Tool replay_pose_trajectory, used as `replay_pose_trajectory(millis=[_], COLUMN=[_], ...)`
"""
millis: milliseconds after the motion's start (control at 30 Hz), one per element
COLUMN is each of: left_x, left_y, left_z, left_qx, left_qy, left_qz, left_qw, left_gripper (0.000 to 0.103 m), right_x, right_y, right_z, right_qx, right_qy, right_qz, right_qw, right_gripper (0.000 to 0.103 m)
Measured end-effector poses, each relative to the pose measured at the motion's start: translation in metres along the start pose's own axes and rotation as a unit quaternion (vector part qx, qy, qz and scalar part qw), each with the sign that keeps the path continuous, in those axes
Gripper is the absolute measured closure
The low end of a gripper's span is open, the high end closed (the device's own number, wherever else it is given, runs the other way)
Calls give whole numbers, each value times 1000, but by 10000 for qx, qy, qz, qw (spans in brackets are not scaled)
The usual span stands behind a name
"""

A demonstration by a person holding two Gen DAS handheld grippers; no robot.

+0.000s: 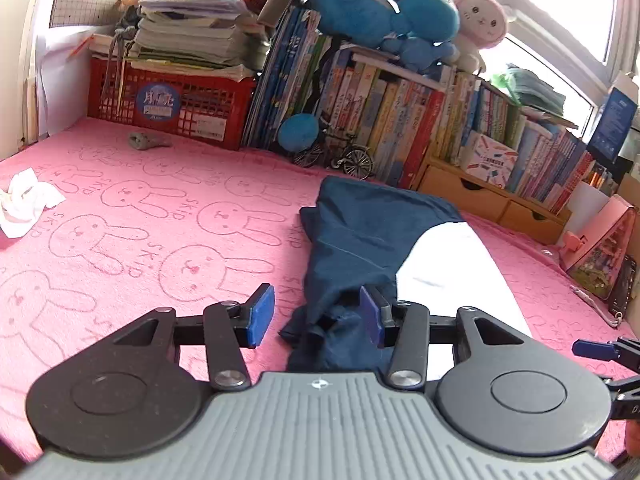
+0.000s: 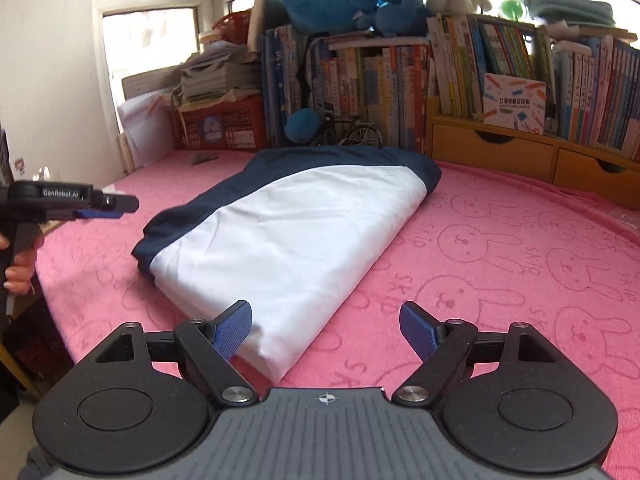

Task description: Fold clothes

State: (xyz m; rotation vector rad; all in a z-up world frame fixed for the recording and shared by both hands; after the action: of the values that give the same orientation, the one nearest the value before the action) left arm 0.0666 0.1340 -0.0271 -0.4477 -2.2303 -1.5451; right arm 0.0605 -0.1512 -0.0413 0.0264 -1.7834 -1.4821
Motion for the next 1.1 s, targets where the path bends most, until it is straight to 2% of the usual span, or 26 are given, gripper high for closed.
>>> replay_pose_trajectory(millis=[67, 100, 233, 300, 400, 467, 500, 567, 633, 667, 733, 767, 833, 900, 1000, 1100], left_x=[7, 9, -8, -14, -22, -25, -20, -7, 3, 6, 6, 6, 4, -1, -13, -22], left_y=[-10, -15, -32, -35, -39, -42, -41, -37, -36, -38, -49, -55, -67, -80, -93, -102], left_z=[-16, -24, -39, -19, 11, 31, 36, 28, 1, -15, -47, -62, -89, -110, -130, -142], left_qx=[-296, -504, -1155, -1139, -1111, -1090, -1098, -1252, -1778, -2074, -2809, -3169, -3774, -4270, -4751, -5081], left_qy=[-42, -54, 310, 786, 1495, 1960, 2042, 1774, 1203, 891, 395, 145, -250, -543, -806, -846], left_qz=[-205, -277, -257, -192, -95, -32, -91, -335, -534, -588, -597, -599, -612, -633, -634, -689], left_qw=[9993, 9983, 9925, 9902, 9825, 9745, 9727, 9756, 9752, 9724, 9571, 9465, 9237, 9004, 8739, 8544], left_gripper=[44, 44, 44, 44, 42, 49, 49, 49, 46, 45, 44, 43, 42, 42, 42, 42], right_x=[1, -2, -19, -25, -27, -27, -27, -29, -34, -38, -44, -47, -48, -46, -42, -40], right_y=[-12, -16, -25, -25, -24, -27, -29, -33, -35, -35, -31, -29, -25, -23, -20, -19], right_z=[14, 20, 33, 28, 15, 13, 15, 22, 29, 34, 39, 42, 46, 46, 46, 43], right_qx=[265, 355, 445, 439, 399, 342, 365, 462, 559, 580, 588, 591, 577, 491, 345, 133], right_qy=[-302, -436, -831, -1144, -1628, -1616, -1669, -1786, -1876, -1896, -1935, -1954, -1958, -1983, -1993, -1901], right_qz=[38, 33, 10, -6, -65, -63, -78, -117, -147, -161, -233, -269, -370, -497, -671, -736], right_qw=[9992, 9984, 9955, 9925, 9858, 9862, 9853, 9828, 9805, 9800, 9791, 9786, 9783, 9777, 9770, 9789], right_gripper=[22, 22, 23, 26, 26, 27, 27, 32, 39, 45, 56, 68, 79, 82, 83, 84])
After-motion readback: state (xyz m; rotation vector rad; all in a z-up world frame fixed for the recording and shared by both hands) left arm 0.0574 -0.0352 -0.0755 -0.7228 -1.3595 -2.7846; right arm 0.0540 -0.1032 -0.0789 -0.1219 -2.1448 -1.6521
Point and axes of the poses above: each gripper's, at about its wrist camera, not at the fingertips, and x roughly against the way its jaws point, z to its left, y to its top, the point moved 10 cm from there along -x, roughly the way its jaws point, and after that the axes turned 4 degrees about x, right-handed, at the moved point
